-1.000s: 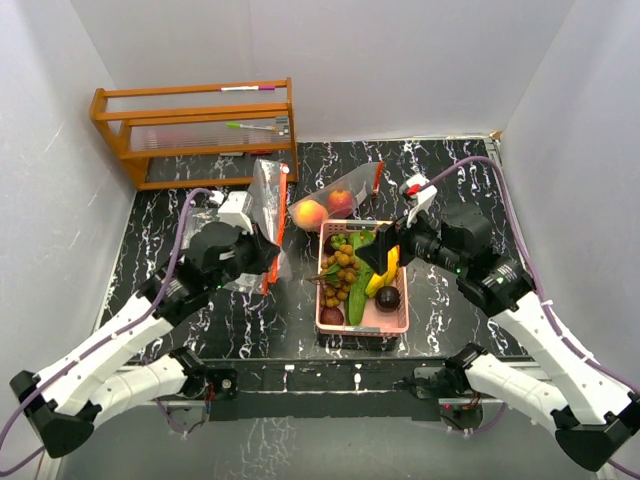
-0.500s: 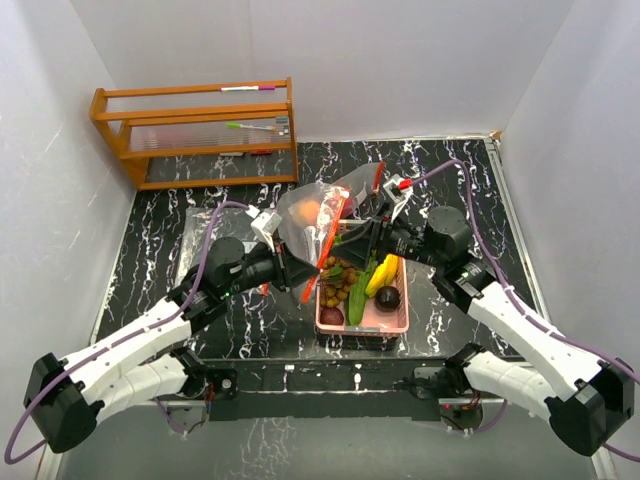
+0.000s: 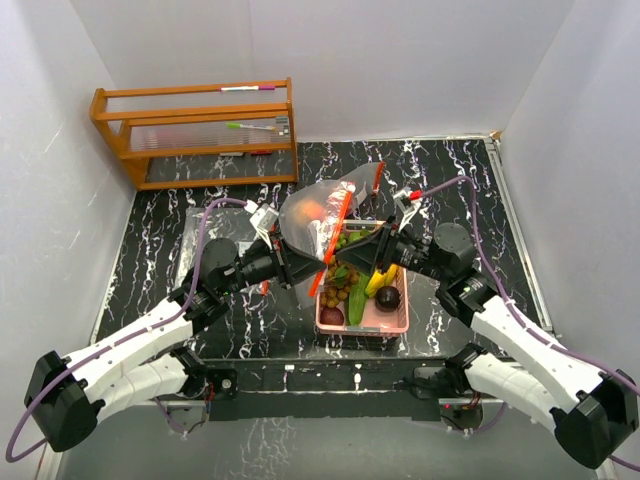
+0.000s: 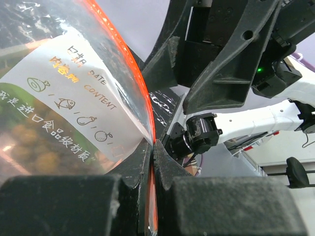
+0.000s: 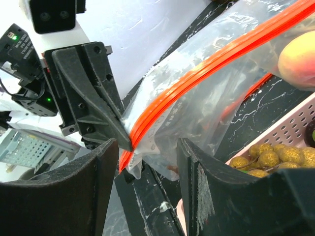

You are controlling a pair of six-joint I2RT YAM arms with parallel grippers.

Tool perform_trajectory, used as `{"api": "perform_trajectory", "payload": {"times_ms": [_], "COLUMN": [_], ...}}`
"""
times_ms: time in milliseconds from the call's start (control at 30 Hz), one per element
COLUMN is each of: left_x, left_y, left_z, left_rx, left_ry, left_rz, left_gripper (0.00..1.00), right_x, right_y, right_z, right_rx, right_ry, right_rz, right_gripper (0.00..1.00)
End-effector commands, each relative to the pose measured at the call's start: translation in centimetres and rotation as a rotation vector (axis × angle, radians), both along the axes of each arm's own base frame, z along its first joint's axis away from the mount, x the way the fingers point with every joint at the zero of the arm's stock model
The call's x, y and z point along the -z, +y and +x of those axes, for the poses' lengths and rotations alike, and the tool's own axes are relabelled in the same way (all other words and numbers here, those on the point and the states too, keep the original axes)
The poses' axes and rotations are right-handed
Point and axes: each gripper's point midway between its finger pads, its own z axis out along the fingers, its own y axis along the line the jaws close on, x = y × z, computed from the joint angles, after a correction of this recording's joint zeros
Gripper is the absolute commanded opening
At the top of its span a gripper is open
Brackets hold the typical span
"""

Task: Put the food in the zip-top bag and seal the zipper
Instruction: Pick up the zipper food storage bag at the center of the board.

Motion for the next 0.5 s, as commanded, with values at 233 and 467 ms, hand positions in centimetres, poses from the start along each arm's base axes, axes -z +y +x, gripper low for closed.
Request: {"api": "perform_trajectory", "payload": {"times_ms": [233, 467], "left_x": [-1.5, -1.1], "left_y": [0.0, 0.1], "left_z": [-0.7, -1.0], "left_rx": [0.035, 0.044], "left_ry": [-0.043, -0.036], "left_rz": [-0.050, -0.044], "left_gripper": [0.00, 0.00], "right_x": [-1.6, -2.2], "right_y": [0.6, 1.6], "right_z": [2.7, 3.1], "right_rx": [0.074, 0.024], "right_ry": [-0.024, -0.015], "right_rz": [0.106, 0.195], "right_gripper": [0.54, 0.54]}}
